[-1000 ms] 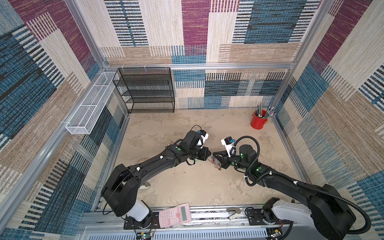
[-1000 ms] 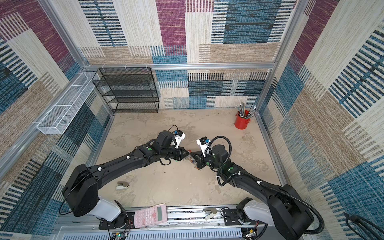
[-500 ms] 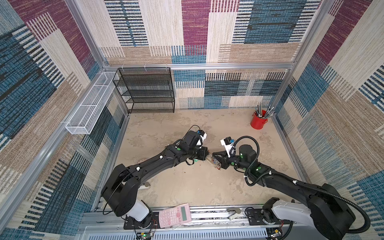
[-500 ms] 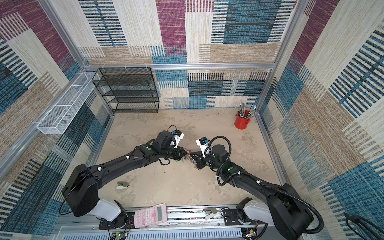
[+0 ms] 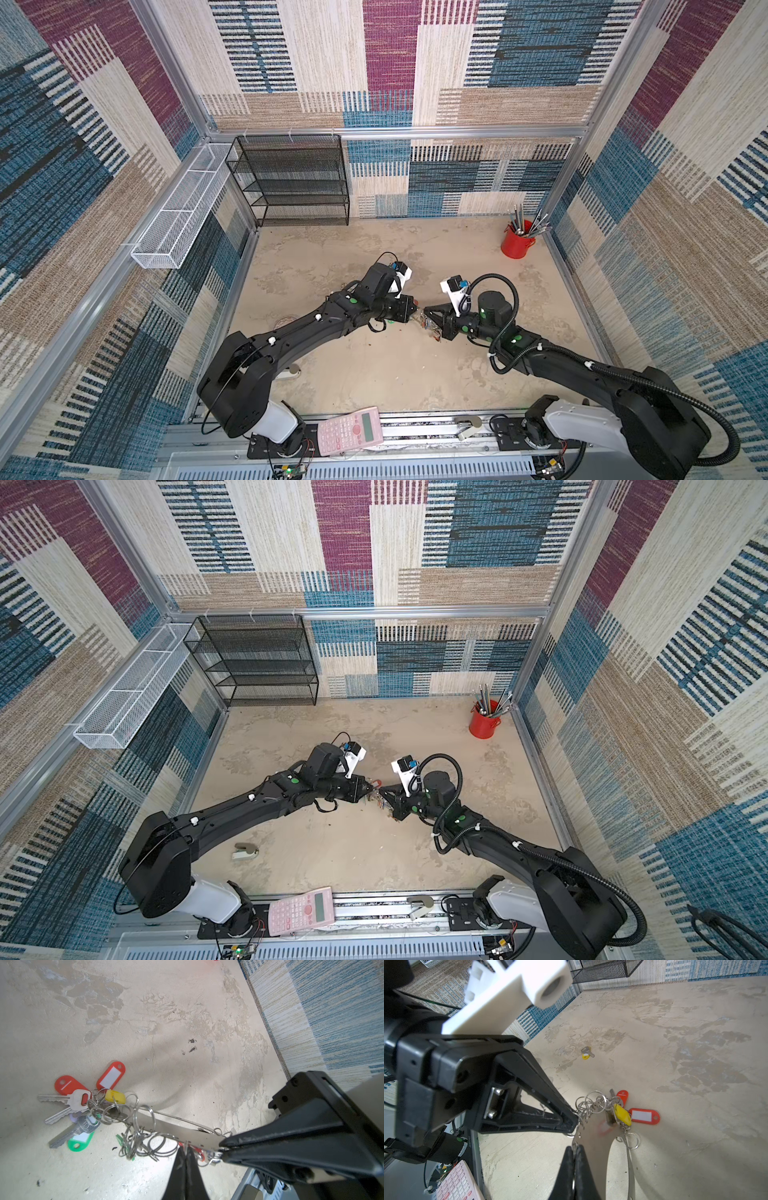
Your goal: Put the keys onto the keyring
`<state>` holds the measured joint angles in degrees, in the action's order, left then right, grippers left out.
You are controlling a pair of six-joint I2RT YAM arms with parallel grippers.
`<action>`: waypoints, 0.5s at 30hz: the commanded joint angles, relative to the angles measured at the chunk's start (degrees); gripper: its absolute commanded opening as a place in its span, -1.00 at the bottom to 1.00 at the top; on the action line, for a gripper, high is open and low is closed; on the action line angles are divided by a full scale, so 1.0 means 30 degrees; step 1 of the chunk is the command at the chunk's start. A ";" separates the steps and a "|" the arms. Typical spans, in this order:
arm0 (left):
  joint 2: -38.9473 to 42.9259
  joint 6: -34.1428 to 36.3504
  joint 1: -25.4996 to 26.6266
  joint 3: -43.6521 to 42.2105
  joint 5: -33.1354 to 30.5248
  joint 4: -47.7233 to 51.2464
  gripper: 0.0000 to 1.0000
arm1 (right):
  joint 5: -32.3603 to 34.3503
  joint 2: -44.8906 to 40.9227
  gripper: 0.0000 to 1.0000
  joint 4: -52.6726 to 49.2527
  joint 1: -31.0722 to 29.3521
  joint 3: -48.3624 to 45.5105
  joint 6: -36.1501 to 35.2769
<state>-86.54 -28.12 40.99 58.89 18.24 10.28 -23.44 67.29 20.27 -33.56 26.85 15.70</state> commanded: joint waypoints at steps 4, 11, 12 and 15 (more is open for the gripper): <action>0.0151 -0.0372 -0.0217 -0.0019 0.0264 -0.1109 -1.00 | -0.0098 -0.0423 -1.00 0.0560 0.0025 -0.0545 0.0681; 0.0471 0.0138 -0.0338 0.0289 0.0233 -0.0665 -1.00 | 0.0181 -0.0543 -1.00 0.2143 0.0055 -0.1381 0.1019; 0.0425 0.0061 -0.0382 0.0323 0.0274 -0.0442 -1.00 | 0.0073 -0.0500 -1.00 0.2395 0.0054 -0.1547 0.1102; 0.0335 -0.0152 -0.0394 0.0198 0.0516 -0.0316 -0.91 | 0.0015 -0.0672 -1.00 0.2596 0.0054 -0.1837 0.1237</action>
<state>-85.69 -28.47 40.25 59.02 20.75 9.45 -23.97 65.54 27.38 -33.41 21.98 18.17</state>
